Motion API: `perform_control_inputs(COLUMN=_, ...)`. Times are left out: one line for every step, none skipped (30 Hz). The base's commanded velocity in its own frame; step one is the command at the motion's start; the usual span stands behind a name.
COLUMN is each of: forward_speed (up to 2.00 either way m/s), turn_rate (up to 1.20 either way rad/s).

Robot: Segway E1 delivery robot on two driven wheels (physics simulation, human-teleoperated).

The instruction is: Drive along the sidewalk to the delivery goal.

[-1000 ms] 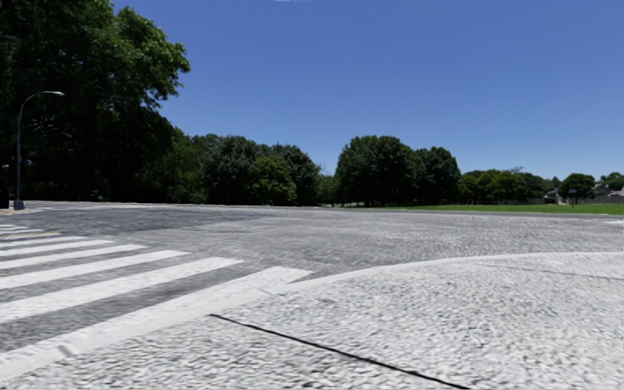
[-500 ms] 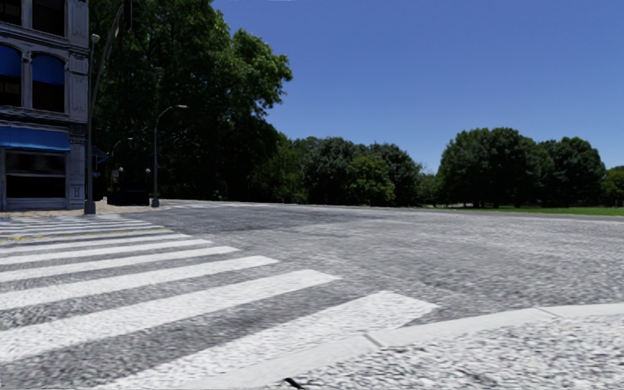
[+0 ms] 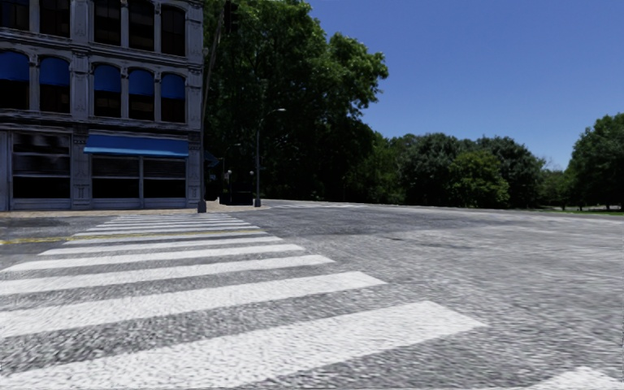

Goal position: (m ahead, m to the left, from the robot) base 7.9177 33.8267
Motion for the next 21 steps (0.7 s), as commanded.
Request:
perform_control_inputs(forward_speed=1.71, turn_rate=0.66)
perform_control_inputs(forward_speed=1.71, turn_rate=0.65)
perform_control_inputs(forward_speed=1.71, turn_rate=0.62)
perform_control_inputs(forward_speed=1.71, turn_rate=0.62)
perform_control_inputs(forward_speed=1.71, turn_rate=0.61)
perform_control_inputs(forward_speed=1.71, turn_rate=0.61)
perform_control_inputs(forward_speed=1.71, turn_rate=0.6)
perform_control_inputs(forward_speed=1.71, turn_rate=0.6)
perform_control_inputs(forward_speed=1.71, turn_rate=0.6)
perform_control_inputs(forward_speed=1.71, turn_rate=0.6)
perform_control_inputs(forward_speed=1.71, turn_rate=0.6)
perform_control_inputs(forward_speed=1.71, turn_rate=0.6)
perform_control_inputs(forward_speed=1.71, turn_rate=0.6)
perform_control_inputs(forward_speed=1.71, turn_rate=0.6)
perform_control_inputs(forward_speed=1.71, turn_rate=0.6)
perform_control_inputs(forward_speed=1.71, turn_rate=0.6)
perform_control_inputs(forward_speed=1.71, turn_rate=0.6)
perform_control_inputs(forward_speed=1.71, turn_rate=0.6)
perform_control_inputs(forward_speed=1.71, turn_rate=0.6)
perform_control_inputs(forward_speed=1.71, turn_rate=0.6)
perform_control_inputs(forward_speed=1.71, turn_rate=0.6)
